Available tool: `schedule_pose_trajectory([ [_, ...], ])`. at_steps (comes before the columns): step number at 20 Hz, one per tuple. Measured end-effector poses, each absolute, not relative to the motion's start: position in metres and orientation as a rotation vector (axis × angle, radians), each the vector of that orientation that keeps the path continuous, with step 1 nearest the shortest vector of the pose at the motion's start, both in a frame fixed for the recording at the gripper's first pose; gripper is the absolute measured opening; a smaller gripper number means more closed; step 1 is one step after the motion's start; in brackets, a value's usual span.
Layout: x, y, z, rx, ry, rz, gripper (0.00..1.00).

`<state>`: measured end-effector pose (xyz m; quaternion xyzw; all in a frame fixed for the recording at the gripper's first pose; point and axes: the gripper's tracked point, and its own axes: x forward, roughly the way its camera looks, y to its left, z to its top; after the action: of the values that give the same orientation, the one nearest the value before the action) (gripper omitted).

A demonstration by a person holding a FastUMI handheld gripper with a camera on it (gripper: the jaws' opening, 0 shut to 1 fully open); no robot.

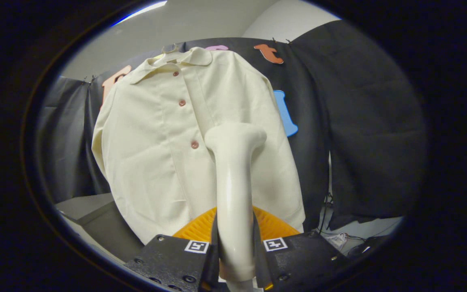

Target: Iron the clothes twice with a garment steamer, once on the left side and once on the right side.

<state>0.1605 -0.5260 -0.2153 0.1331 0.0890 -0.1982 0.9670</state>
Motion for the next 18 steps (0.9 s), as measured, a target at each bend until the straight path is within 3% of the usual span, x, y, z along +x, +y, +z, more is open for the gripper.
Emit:
schedule_pose_trajectory([
  [18, 0.108, -0.509, -0.273, 0.3, 0.32, -0.417, 0.34],
])
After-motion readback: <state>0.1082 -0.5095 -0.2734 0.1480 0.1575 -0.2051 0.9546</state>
